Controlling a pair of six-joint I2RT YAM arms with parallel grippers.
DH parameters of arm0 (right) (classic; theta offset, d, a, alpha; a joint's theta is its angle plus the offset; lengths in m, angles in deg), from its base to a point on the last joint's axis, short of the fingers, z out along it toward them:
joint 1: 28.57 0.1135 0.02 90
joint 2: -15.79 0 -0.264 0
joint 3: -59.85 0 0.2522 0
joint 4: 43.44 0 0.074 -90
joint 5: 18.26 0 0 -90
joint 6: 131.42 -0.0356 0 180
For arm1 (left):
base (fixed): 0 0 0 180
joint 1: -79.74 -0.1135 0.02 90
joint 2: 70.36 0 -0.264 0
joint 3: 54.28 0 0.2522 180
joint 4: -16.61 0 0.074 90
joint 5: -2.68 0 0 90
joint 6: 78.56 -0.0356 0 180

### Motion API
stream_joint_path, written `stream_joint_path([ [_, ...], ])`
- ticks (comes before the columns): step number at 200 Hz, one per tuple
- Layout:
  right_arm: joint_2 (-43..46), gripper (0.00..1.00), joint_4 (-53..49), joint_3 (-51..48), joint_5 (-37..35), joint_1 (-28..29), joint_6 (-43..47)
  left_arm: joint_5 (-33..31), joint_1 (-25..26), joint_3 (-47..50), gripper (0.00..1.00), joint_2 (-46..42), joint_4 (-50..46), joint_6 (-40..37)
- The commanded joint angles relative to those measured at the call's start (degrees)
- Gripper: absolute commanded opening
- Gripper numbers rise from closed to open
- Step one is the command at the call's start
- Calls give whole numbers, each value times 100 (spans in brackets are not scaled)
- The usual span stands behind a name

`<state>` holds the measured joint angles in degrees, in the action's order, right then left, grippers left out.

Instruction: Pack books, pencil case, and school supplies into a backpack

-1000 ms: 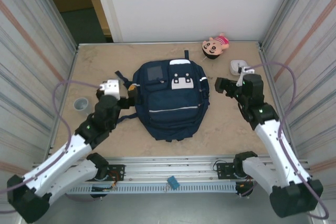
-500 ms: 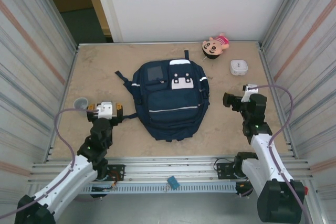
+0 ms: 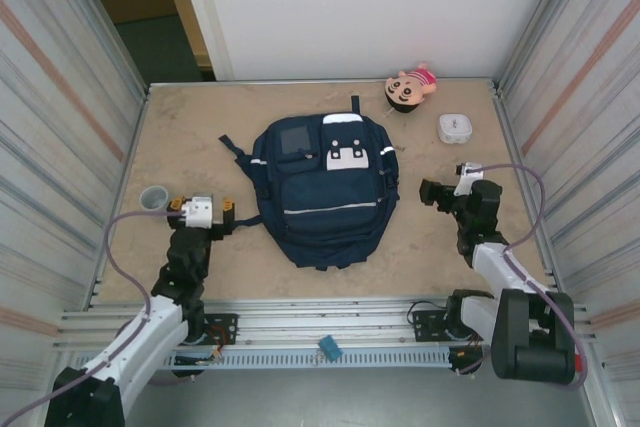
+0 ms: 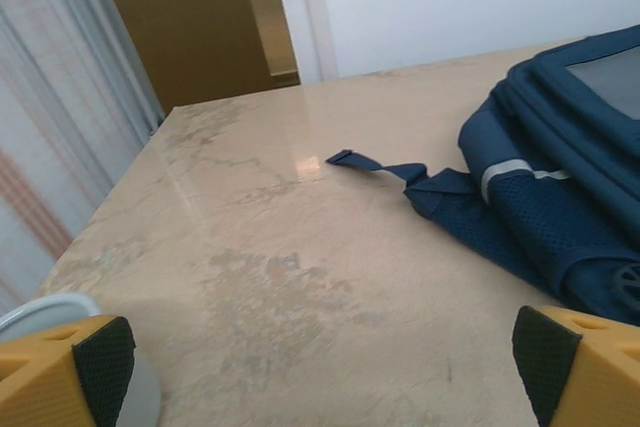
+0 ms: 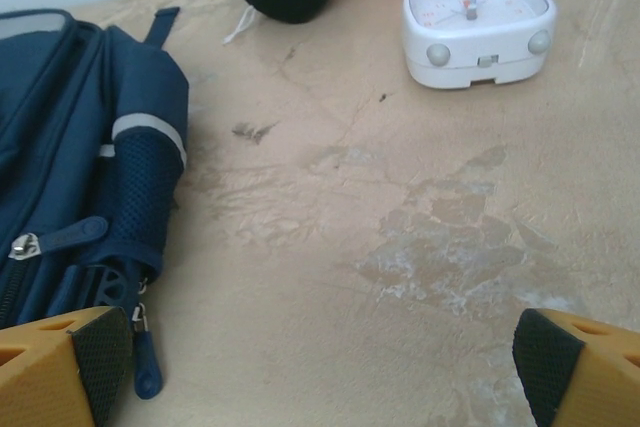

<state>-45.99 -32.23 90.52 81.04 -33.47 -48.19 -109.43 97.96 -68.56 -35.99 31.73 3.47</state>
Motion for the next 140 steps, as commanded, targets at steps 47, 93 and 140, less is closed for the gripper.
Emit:
stream_joint_path([
  [47,-1227,99,1753,46,388,112,383,1056,-437,-392,98,2348,2083,-368],
  [93,-2366,99,2514,265,284,157,569,681,-499,-1167,99,5077,3947,-572],
  [140,-2650,99,2313,526,451,-55,363,1768,-1775,-2166,99,5172,1872,737],
])
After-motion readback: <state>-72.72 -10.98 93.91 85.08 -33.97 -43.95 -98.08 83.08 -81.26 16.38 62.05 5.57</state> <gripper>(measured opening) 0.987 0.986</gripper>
